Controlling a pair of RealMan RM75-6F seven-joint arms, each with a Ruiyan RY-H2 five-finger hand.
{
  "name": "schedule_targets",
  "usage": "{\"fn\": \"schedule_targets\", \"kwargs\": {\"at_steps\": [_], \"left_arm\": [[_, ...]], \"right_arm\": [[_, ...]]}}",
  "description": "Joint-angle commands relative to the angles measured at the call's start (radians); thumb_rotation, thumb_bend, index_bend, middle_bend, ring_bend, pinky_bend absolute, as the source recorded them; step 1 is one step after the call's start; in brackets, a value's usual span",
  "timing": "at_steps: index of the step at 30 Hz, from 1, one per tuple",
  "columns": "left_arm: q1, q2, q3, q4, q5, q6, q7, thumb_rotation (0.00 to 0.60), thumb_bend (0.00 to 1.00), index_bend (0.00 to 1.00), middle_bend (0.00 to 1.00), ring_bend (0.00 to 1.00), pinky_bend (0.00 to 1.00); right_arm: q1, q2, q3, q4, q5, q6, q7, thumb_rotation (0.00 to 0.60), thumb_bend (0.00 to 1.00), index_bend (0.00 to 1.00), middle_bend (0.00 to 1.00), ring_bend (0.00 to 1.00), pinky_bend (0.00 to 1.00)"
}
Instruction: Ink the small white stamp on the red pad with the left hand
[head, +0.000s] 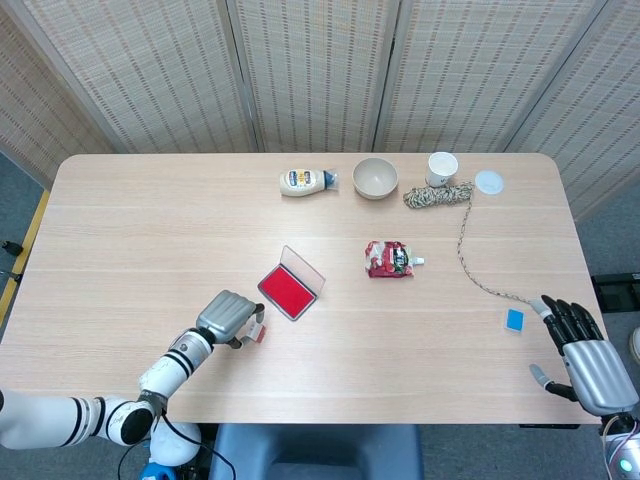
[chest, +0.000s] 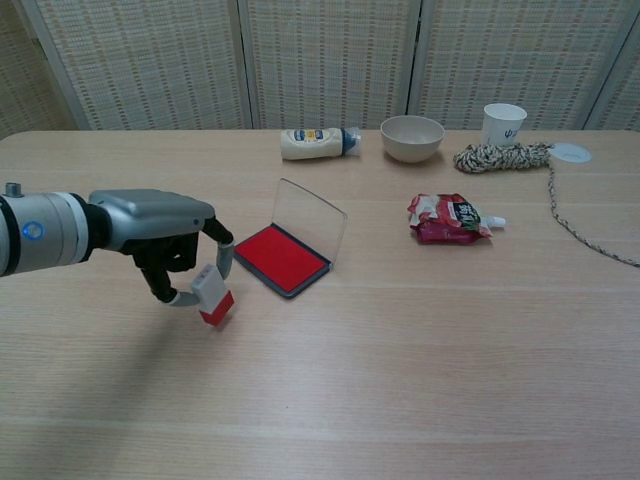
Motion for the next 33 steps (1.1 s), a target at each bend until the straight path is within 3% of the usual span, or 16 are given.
{"fn": "schedule_targets", "kwargs": {"at_steps": [1, 20, 26, 33], "left_arm": [[0.005, -0.007, -0.004, 0.009, 0.005, -0.005, 0.001, 0.600, 0.47, 0.85, 1.00, 1.00, 0.96], [0.039, -0.046, -0.019, 0.064, 0.017, -0.035, 0.017, 0.600, 0.47, 0.81, 1.00, 1.00, 0.96], [0.038, -0.042, -0.025, 0.055, -0.001, -0.033, 0.047, 0.600, 0.34, 0.65, 1.00, 1.00, 0.95], [0.036, -0.029, -0.027, 0.034, -0.026, -0.041, 0.066, 0.600, 0.31, 0.54, 1.00, 1.00, 0.95]], "right_arm": [[0.000, 0.000, 0.000, 0.000, 0.000, 0.000, 0.000, 0.600, 0.29, 0.00, 0.00, 0.00, 0.00], [-0.003, 0.004, 0.001, 0.000, 0.001, 0.007, 0.007, 0.600, 0.29, 0.00, 0.00, 0.00, 0.00], [-0.002, 0.003, 0.002, 0.001, 0.002, 0.006, 0.007, 0.600, 0.29, 0.00, 0.00, 0.00, 0.00], [-0.004, 0.004, 0.003, 0.000, 0.002, 0.011, 0.008, 0.600, 0.29, 0.00, 0.00, 0.00, 0.00]]}}
